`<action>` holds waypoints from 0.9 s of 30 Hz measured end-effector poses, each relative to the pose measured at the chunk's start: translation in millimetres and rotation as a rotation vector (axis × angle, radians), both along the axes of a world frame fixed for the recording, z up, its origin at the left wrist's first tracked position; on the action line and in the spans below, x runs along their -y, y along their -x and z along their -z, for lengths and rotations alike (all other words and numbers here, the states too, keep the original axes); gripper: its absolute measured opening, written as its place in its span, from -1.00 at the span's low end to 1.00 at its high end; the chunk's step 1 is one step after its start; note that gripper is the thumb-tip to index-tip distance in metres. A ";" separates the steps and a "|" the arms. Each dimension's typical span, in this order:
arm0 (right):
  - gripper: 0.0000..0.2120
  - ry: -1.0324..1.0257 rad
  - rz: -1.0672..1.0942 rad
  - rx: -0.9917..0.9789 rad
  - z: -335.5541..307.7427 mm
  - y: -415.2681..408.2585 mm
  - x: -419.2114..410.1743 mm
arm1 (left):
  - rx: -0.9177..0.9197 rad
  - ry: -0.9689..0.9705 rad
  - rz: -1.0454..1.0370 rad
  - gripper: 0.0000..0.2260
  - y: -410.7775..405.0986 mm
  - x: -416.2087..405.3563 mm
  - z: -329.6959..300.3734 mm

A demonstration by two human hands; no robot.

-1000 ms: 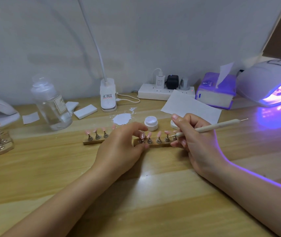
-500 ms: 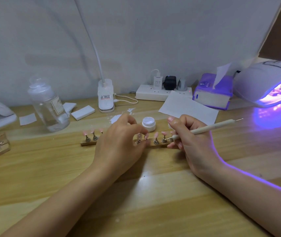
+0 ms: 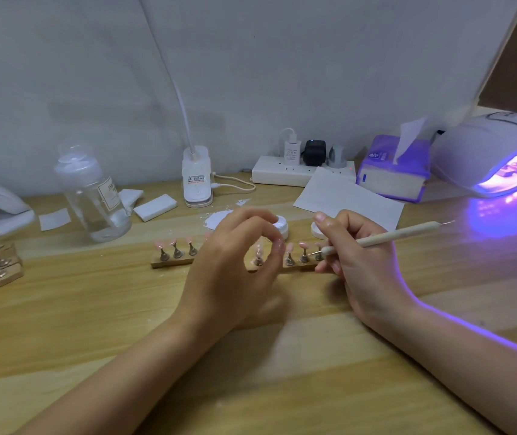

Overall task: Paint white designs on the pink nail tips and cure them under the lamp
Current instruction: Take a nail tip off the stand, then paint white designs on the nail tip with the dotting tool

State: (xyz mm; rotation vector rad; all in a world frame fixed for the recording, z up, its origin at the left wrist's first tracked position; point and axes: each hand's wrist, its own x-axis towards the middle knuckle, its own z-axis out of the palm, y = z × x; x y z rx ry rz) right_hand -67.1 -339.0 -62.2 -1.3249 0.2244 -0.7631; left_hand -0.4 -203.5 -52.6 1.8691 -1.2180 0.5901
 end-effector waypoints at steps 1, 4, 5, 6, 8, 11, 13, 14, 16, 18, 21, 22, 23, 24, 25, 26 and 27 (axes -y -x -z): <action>-0.60 0.017 0.028 0.005 0.2 0.3 0.3 | 0.015 0.073 0.040 -0.94 3.2 -0.1 -0.2; -0.61 0.077 0.120 0.040 -1.5 2.4 2.1 | -0.151 0.166 0.250 -0.98 14.6 0.0 3.3; -0.62 0.096 0.135 0.043 -3.6 3.3 3.3 | -0.249 0.154 0.296 -0.95 17.7 0.8 5.6; -0.65 0.102 0.140 0.040 -6.4 3.3 4.4 | -0.353 0.116 0.317 -0.92 19.5 1.8 8.2; -0.70 0.075 0.126 0.040 -12.5 1.9 9.0 | -0.507 0.031 0.322 -0.87 18.0 4.0 13.0; -0.71 0.051 0.086 0.042 -24.3 -3.6 17.1 | -0.618 0.020 0.342 -0.87 11.2 5.9 16.5; -0.68 0.059 0.065 0.027 -32.3 -9.8 21.6 | -0.624 0.021 0.344 -0.88 9.8 6.4 16.2; -0.64 0.077 0.056 0.003 -35.8 -14.1 23.7 | -0.614 0.014 0.339 -0.90 9.8 6.9 16.2; -0.60 0.154 0.039 -0.059 -40.4 -25.4 28.0 | -0.579 -0.001 0.330 -0.92 9.6 7.5 17.9; -0.71 0.253 0.009 -0.130 -41.5 -39.2 32.1 | -0.560 -0.005 0.331 -0.92 9.2 8.4 20.1; -0.79 0.356 -0.085 -0.256 -37.5 -60.8 36.3 | -0.531 -0.021 0.329 -0.85 7.6 8.6 23.5; -0.78 0.362 -0.116 -0.303 -34.8 -67.2 36.7 | -0.507 -0.041 0.334 -0.84 7.2 8.3 24.6; -0.76 0.353 -0.136 -0.347 -31.8 -72.6 37.2 | -0.484 -0.057 0.337 -0.84 6.8 8.1 25.4; -0.73 0.337 -0.143 -0.384 -29.0 -77.4 37.2 | -0.466 -0.065 0.336 -0.85 6.4 8.0 25.9; -0.70 0.329 -0.142 -0.409 -26.6 -81.1 36.8 | -0.451 -0.068 0.334 -0.85 6.1 8.1 26.4; -0.67 0.337 -0.137 -0.422 -24.2 -84.0 36.0 | -0.440 -0.070 0.331 -0.85 5.9 8.3 26.8; -0.64 0.352 -0.129 -0.429 -22.2 -86.6 35.2 | -0.434 -0.071 0.326 -0.84 5.8 8.7 27.3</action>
